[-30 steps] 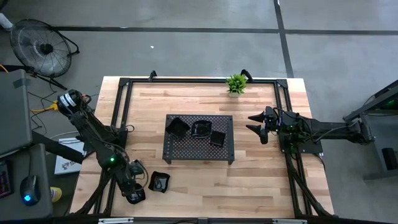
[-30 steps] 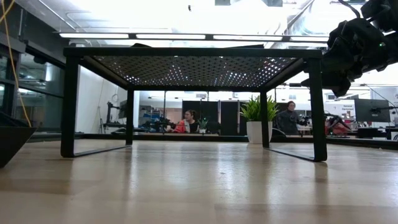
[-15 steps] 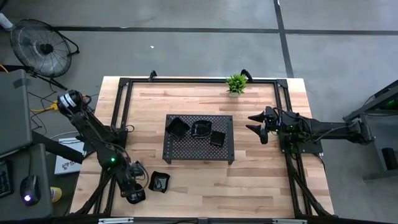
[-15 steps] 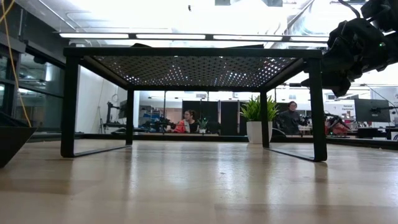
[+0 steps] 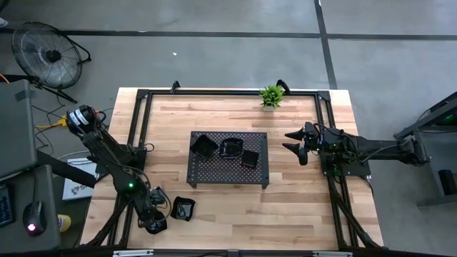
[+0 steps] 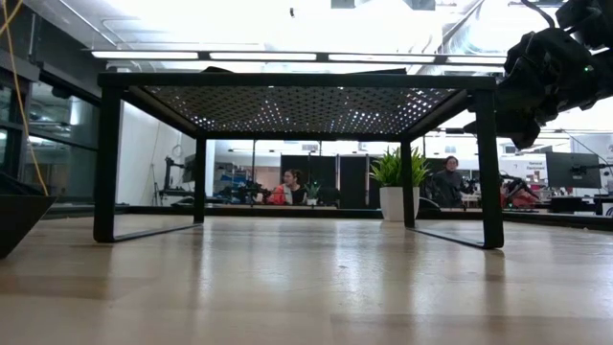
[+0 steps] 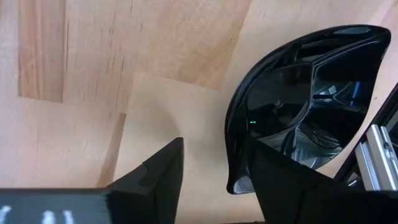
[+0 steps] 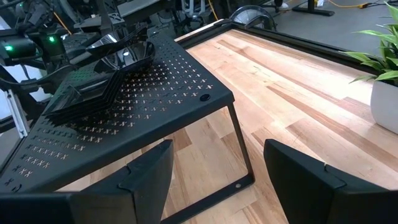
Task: Pick & Place Mini shaped plates
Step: Stack the leaf shaped plate on top of the leaf shaped plates on the shelf
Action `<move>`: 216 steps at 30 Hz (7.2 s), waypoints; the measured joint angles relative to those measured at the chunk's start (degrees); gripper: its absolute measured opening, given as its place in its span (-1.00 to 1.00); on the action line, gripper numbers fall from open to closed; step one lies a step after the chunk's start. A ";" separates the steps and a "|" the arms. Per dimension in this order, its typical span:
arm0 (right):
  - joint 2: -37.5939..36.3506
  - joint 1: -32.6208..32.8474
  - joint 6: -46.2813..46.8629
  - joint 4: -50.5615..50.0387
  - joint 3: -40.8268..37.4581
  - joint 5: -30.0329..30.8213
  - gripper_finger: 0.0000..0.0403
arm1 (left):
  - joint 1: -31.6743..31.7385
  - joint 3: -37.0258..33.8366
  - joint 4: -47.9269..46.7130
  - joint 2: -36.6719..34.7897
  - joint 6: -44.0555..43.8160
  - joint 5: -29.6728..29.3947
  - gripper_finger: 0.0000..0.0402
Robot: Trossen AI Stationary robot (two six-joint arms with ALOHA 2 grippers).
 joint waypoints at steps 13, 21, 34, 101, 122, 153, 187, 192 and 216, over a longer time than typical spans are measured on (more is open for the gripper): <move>0.01 -0.01 0.00 0.00 0.00 0.01 0.22 | 0.00 0.01 3.76 2.08 0.14 1.17 -0.57; 0.01 0.01 0.00 -0.02 0.00 0.02 0.22 | 0.02 0.01 5.62 2.62 -0.06 1.76 -0.73; 0.00 -0.01 0.00 -0.01 0.00 0.01 0.22 | 0.00 0.25 8.29 2.60 -0.08 2.34 -0.98; 0.01 -0.01 -8.66 -0.02 0.00 9.17 0.22 | 21.70 28.14 7.25 -5.01 25.20 -51.96 -1.00; -0.07 -0.04 27.82 5.83 0.02 4.28 0.22 | 21.68 28.14 10.42 -4.62 24.31 -68.07 -1.00; 43.06 24.46 3.74 0.39 46.54 23.16 0.22 | 30.67 28.14 26.56 -1.99 40.88 -63.22 -1.00; 66.51 27.94 -10.07 30.64 55.19 48.96 0.22 | 30.69 28.12 29.96 -2.03 46.39 -77.26 -1.00; 67.15 27.06 -9.28 30.86 55.20 48.20 0.22 | 30.69 28.12 29.80 -2.03 46.50 -77.35 -1.00; 68.32 22.15 -10.60 31.74 55.19 37.08 -0.51 | 30.69 28.12 29.26 -2.03 49.06 -78.24 -1.00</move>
